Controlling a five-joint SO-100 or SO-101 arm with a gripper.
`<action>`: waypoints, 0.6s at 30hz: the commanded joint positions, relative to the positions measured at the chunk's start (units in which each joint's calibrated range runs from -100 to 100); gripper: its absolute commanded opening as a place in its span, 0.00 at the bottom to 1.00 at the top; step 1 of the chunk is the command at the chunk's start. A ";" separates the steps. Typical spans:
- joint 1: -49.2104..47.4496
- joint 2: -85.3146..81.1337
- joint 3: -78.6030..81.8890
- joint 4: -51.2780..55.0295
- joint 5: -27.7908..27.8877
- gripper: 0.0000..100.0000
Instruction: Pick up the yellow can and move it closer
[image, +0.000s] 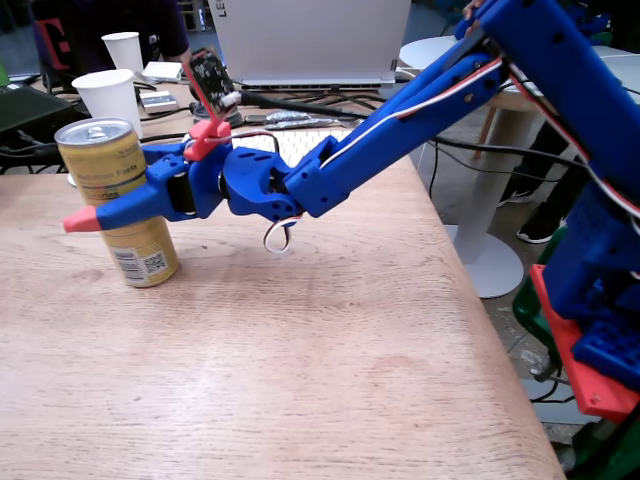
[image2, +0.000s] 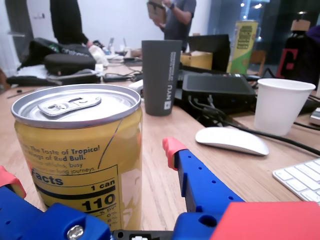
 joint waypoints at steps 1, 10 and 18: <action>-0.58 -0.78 -2.96 0.33 0.10 0.58; -0.58 -0.78 -2.96 0.25 0.10 0.35; -0.75 -0.78 -2.58 0.25 0.05 0.22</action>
